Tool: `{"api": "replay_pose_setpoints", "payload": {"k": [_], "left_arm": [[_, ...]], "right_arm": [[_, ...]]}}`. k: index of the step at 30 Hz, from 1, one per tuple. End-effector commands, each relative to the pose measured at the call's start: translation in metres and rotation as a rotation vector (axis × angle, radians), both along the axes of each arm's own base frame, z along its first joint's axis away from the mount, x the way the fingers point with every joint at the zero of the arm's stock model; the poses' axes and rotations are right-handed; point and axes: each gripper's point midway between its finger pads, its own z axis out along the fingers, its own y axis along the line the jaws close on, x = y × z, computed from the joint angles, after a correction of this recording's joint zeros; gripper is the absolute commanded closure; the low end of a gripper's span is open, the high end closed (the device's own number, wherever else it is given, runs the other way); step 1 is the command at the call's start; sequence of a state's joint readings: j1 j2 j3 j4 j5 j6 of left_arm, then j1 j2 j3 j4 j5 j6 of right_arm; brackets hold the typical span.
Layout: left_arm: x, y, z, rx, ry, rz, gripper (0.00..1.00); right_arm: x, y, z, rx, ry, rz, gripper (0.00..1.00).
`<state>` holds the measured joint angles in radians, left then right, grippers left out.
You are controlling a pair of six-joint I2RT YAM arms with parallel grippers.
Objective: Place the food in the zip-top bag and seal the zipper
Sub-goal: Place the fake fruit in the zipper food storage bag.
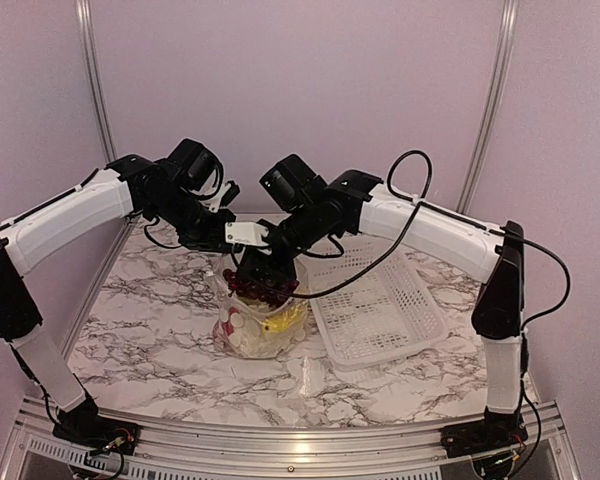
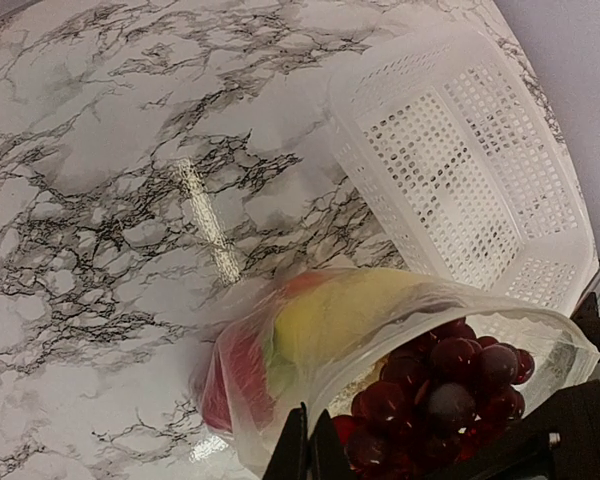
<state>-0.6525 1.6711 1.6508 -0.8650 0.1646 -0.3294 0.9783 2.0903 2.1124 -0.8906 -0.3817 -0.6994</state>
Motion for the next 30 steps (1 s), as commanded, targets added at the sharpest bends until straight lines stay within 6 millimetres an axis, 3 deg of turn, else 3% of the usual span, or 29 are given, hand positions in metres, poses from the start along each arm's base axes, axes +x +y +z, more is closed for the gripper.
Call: {"api": "replay_pose_setpoints", "payload": {"k": [1, 5, 9, 15, 20, 23, 26, 30], "left_arm": [[0.001, 0.002, 0.009, -0.012, -0.03, -0.008, 1.0], [0.002, 0.001, 0.01, -0.019, -0.028, -0.011, 1.0], [0.002, 0.0, 0.018, -0.035, -0.04, -0.009, 1.0], [0.0, -0.003, 0.025, -0.057, -0.043, -0.014, 1.0], [-0.002, -0.004, 0.026, -0.069, -0.036, -0.019, 1.0], [0.0, -0.007, 0.025, -0.077, -0.033, -0.021, 1.0], [0.001, -0.007, 0.02, -0.069, -0.03, -0.021, 1.0], [0.001, -0.006, 0.015, -0.06, -0.023, -0.021, 1.0]], "right_arm": [[0.001, -0.021, 0.071, 0.126, -0.082, -0.064, 1.0], [0.008, -0.031, 0.083, 0.137, -0.138, -0.118, 1.0], [0.018, -0.03, 0.043, 0.032, -0.131, -0.133, 1.0], [0.008, -0.01, -0.012, -0.067, -0.06, -0.087, 1.0], [-0.01, 0.009, -0.021, -0.067, -0.001, -0.022, 0.99], [-0.02, 0.02, -0.012, -0.019, 0.045, 0.015, 0.86], [-0.022, 0.019, 0.002, 0.003, 0.058, 0.0, 0.56], [-0.019, 0.001, 0.023, 0.018, 0.017, -0.061, 0.44]]}}
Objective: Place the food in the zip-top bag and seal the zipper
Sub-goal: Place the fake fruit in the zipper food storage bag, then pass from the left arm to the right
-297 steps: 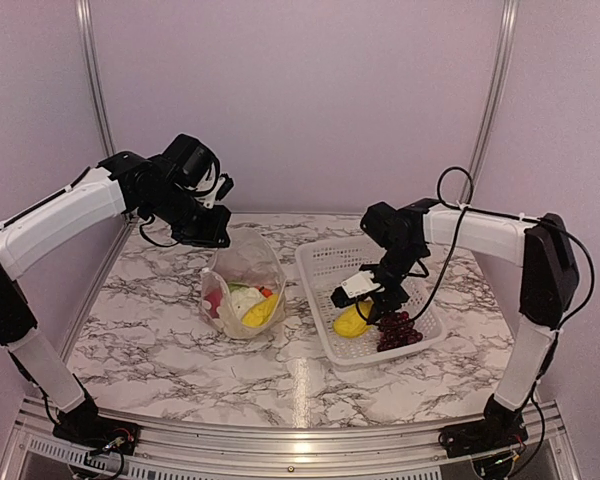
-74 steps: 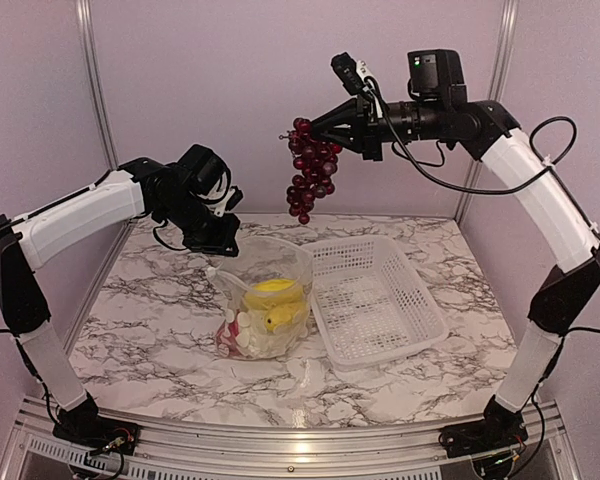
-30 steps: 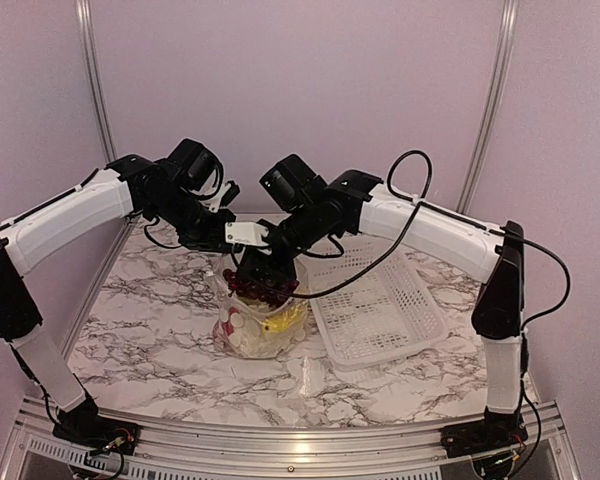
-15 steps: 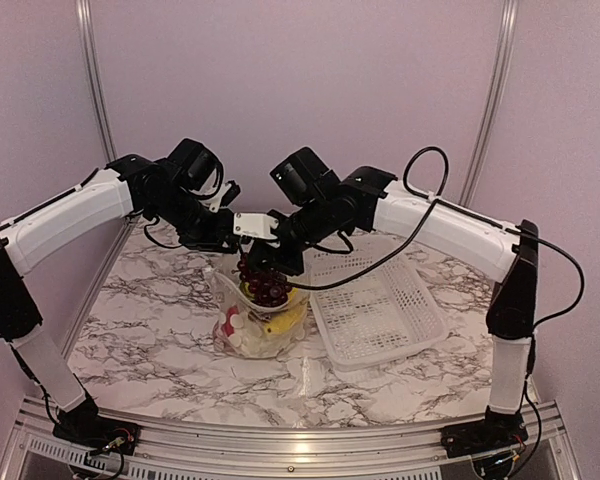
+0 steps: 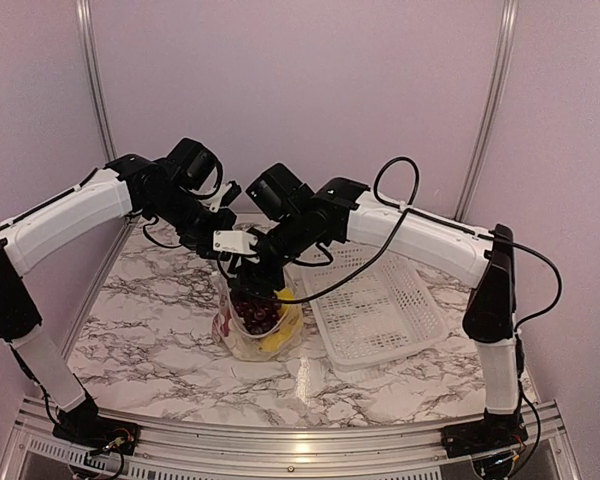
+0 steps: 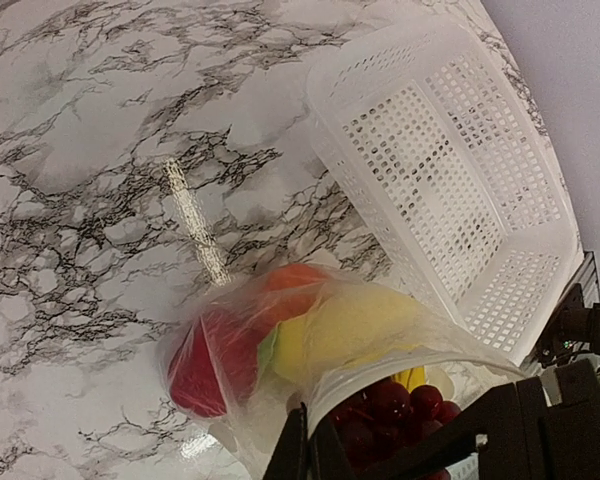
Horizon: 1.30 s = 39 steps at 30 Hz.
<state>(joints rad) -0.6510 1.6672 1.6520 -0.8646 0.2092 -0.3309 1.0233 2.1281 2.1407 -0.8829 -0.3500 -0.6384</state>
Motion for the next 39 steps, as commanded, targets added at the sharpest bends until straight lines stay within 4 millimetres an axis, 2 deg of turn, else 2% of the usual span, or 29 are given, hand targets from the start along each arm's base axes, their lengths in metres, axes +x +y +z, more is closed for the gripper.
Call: {"api": "replay_pose_setpoints", "payload": {"k": [1, 5, 7, 11, 15, 24, 26, 29, 32, 35, 39], "left_arm": [[0.007, -0.001, 0.011, -0.026, -0.043, 0.003, 1.0], [0.007, -0.002, 0.015, -0.044, -0.058, 0.003, 1.0], [0.008, -0.003, 0.016, -0.054, -0.059, 0.0, 1.0], [0.009, -0.004, 0.012, -0.056, -0.049, 0.01, 1.0], [0.011, -0.005, 0.009, -0.059, -0.037, 0.019, 1.0], [0.015, -0.003, 0.008, -0.053, -0.041, 0.046, 1.0], [0.016, -0.002, 0.007, -0.048, -0.038, 0.053, 1.0], [0.016, -0.002, 0.006, -0.047, -0.037, 0.064, 1.0], [0.016, -0.001, 0.006, -0.05, -0.037, 0.07, 1.0], [0.016, -0.001, 0.006, -0.054, -0.038, 0.074, 1.0], [0.014, 0.002, 0.007, -0.053, -0.043, 0.076, 1.0]], "right_arm": [[-0.007, -0.021, 0.036, 0.034, -0.016, -0.055, 0.42], [-0.01, -0.039, 0.052, 0.052, -0.03, -0.101, 0.41], [-0.016, -0.045, 0.053, 0.052, -0.017, -0.104, 0.41], [-0.041, -0.054, 0.048, 0.052, 0.05, -0.036, 0.48], [-0.058, -0.05, 0.036, 0.016, 0.078, 0.009, 0.53], [-0.074, -0.023, 0.009, -0.041, 0.14, -0.031, 0.33], [-0.077, -0.019, 0.004, -0.05, 0.144, -0.052, 0.25], [-0.077, -0.015, -0.005, -0.074, 0.121, -0.094, 0.22], [-0.075, -0.011, -0.014, -0.089, 0.116, -0.124, 0.27], [-0.063, -0.006, -0.022, -0.096, 0.103, -0.186, 0.39], [-0.044, 0.004, -0.027, -0.101, 0.051, -0.259, 0.71]]}}
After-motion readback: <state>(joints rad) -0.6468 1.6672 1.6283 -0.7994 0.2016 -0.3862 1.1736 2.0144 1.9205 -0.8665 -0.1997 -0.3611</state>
